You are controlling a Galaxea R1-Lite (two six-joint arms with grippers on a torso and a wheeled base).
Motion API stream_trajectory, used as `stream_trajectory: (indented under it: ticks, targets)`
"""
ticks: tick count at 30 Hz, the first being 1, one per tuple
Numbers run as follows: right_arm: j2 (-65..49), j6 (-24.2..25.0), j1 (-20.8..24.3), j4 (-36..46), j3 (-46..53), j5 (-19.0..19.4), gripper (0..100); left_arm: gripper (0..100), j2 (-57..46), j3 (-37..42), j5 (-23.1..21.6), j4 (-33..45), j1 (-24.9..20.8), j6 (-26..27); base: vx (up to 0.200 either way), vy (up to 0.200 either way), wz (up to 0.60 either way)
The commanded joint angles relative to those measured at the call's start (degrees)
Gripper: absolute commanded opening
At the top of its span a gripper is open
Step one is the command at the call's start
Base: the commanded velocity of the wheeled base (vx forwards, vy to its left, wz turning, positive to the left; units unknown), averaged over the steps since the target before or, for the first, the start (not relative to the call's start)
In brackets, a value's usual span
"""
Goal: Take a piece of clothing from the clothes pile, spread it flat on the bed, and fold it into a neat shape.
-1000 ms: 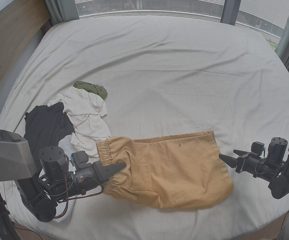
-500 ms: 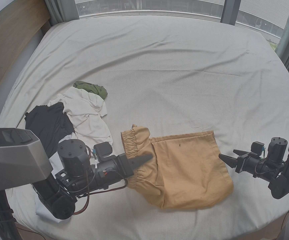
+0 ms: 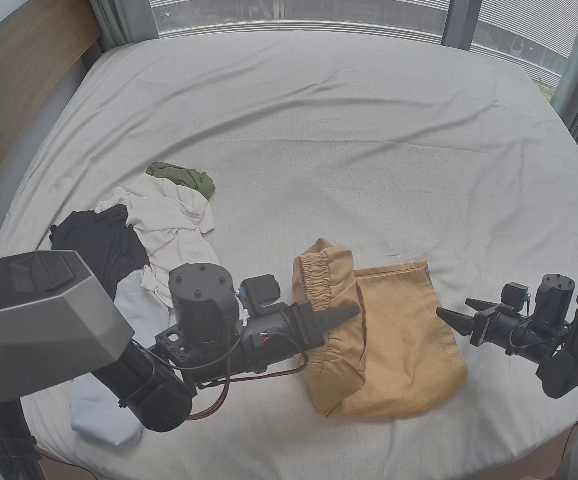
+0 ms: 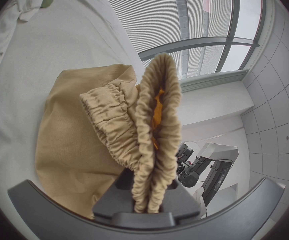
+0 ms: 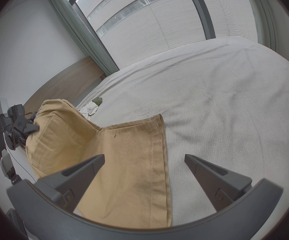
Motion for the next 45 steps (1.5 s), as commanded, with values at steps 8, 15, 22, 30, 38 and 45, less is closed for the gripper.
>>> stream_trajectory:
  ticks: [8,15,22,30,38,45]
  targets:
    - [-0.73,0.08,0.23,-0.01,-0.27,0.06,100,0,1.74,-10.99,0.7,8.69,-4.78,0.0,0.0,0.0,0.0]
    - [-0.82,0.08,0.23,-0.01,-0.45,-0.03,100,0,5.35,-15.03,1.75,11.59,-6.63,0.09,0.0,0.0,0.0]
    - [-0.82,0.08,0.23,-0.01,-0.45,-0.03,100,0,8.86,-18.64,2.02,13.78,-7.68,0.18,0.0,0.0,0.0]
    - [-0.82,0.08,0.5,-0.01,-0.45,-0.03,100,0,11.32,-20.22,2.28,14.22,-7.68,0.35,0.0,0.0,0.0]
    - [-0.91,0.08,0.5,-0.1,-0.45,-0.03,100,0,11.68,-21.27,2.28,14.31,-7.42,0.35,0.0,0.0,0.0]
    - [-1.44,0.08,0.5,-0.01,-0.54,-0.03,100,0,11.76,-21.89,2.28,15.28,-7.24,0.44,0.0,0.0,0.0]
